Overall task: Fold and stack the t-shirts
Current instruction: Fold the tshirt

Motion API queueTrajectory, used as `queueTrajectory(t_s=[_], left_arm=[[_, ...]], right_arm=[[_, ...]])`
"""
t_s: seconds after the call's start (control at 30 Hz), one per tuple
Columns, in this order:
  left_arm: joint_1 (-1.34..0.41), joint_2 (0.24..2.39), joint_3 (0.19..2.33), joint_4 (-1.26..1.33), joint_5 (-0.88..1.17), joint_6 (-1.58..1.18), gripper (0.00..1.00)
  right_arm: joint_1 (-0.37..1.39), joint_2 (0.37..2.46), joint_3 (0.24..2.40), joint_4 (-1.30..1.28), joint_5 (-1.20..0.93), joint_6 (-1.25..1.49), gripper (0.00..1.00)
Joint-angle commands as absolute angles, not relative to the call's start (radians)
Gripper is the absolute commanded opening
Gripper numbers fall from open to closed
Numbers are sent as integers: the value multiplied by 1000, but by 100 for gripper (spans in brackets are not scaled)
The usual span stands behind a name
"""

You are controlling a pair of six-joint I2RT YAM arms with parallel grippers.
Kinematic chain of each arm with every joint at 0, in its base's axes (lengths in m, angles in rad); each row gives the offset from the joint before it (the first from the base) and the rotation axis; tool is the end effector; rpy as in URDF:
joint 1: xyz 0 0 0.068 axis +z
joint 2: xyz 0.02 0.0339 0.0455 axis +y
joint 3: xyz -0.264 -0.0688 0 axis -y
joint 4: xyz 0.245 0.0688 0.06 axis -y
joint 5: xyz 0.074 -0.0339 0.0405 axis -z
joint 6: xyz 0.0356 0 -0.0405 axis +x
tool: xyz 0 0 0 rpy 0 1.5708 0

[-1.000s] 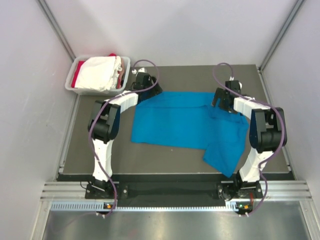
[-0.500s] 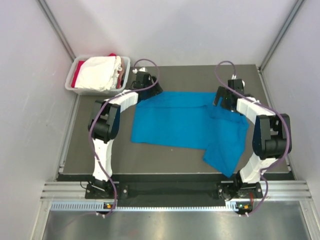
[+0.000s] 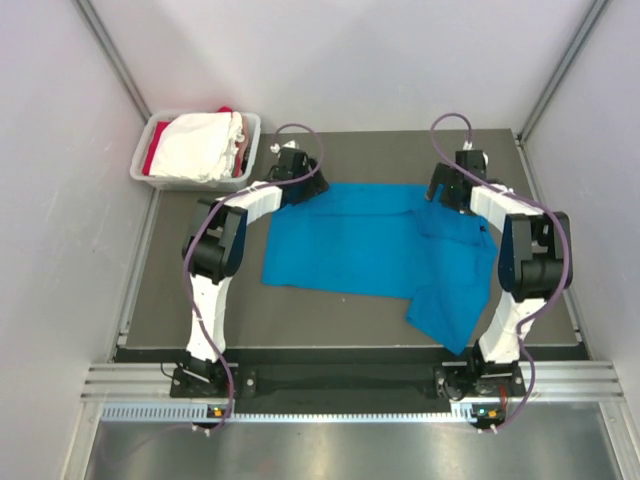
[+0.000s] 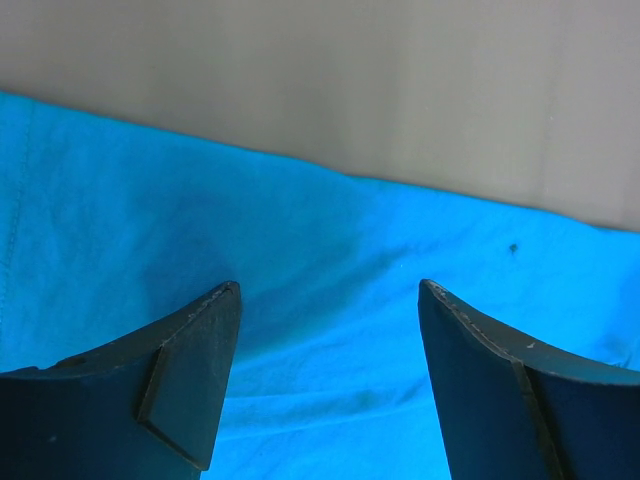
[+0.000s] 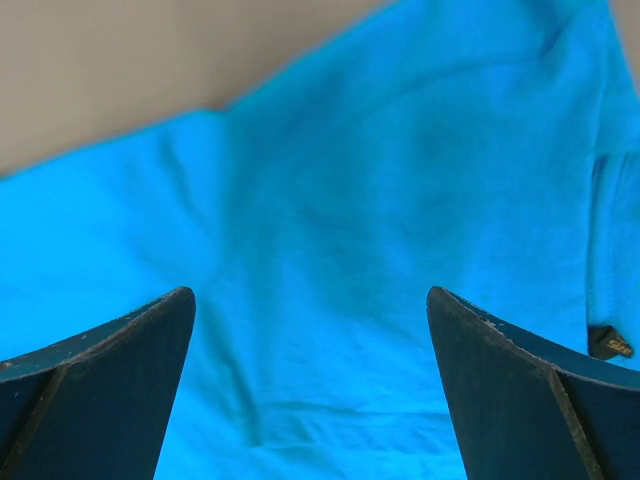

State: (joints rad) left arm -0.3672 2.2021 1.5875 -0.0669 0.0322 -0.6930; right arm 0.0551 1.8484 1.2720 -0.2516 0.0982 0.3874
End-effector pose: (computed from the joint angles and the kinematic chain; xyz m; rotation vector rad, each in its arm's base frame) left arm 0.4622 -0.1790 0.1653 -0.3591 2.2950 -0.5919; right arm 0.4041 0.0188 0.2036 0.4413 2.3545 0.0899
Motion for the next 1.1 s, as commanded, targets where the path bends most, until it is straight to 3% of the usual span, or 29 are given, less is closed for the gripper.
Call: queueTrajectory(t_s=[0.0, 0.23, 1.07], left_arm=[[-365, 2212, 1588, -69, -21, -741, 76], [-365, 2267, 1621, -120, -92, -796, 76], [-301, 2385, 1756, -140, -74, -891, 76]], right_arm=[[23, 1884, 1258, -209, 64, 413, 100], [9, 1956, 1308, -218, 48, 405, 100], [-48, 2281, 1805, -420, 23, 337, 100]])
